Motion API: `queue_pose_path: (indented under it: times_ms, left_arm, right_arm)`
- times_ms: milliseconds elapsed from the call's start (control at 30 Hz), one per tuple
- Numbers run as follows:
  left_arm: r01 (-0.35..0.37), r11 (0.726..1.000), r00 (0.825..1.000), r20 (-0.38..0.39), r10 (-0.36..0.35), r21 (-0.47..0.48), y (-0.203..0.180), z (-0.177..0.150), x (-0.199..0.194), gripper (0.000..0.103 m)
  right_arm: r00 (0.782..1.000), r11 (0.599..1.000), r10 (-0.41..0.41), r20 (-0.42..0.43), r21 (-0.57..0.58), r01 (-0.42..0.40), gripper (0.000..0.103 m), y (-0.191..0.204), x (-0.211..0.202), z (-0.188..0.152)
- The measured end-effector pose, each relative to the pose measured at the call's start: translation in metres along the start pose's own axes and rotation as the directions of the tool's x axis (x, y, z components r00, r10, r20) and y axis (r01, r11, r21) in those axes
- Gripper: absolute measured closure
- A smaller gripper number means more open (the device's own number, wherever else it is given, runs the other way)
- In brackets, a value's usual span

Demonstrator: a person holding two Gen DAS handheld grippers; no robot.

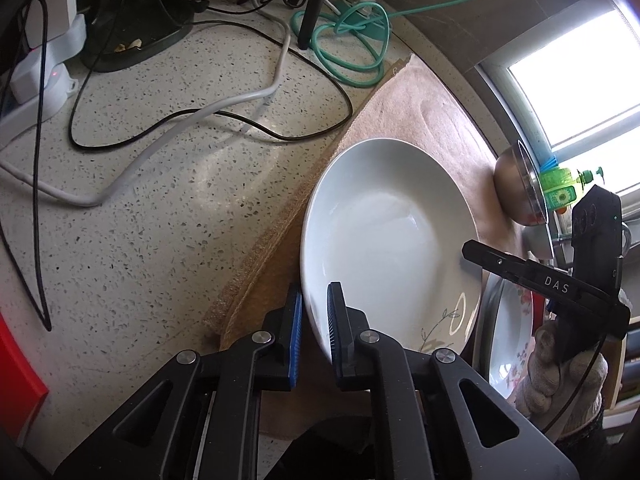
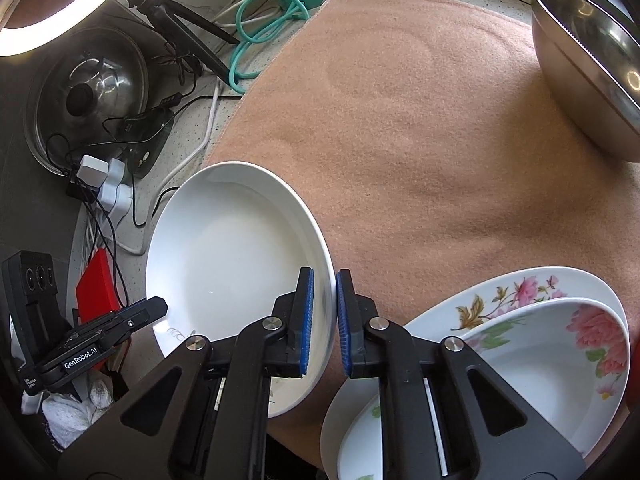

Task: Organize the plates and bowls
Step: 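Lift the white leaf-pattern plate and carry it onto the plate stack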

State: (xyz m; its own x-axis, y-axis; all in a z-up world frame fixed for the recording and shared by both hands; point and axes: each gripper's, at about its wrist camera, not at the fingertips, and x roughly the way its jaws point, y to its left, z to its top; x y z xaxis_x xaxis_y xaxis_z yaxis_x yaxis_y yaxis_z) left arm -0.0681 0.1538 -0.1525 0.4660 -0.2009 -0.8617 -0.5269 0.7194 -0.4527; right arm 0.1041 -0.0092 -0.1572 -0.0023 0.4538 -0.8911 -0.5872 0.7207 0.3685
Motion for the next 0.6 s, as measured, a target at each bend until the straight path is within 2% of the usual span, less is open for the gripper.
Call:
queue_pose_path:
  times_ms: [600]
  left_arm:
    - [-0.023, 0.998, 0.999, 0.042, 0.021, 0.061, -0.012, 0.006, -0.016, 0.093]
  right_arm:
    - [0.998, 1.0, -0.004, 0.068, -0.018, 0.005, 0.092, 0.007, -0.023, -0.005]
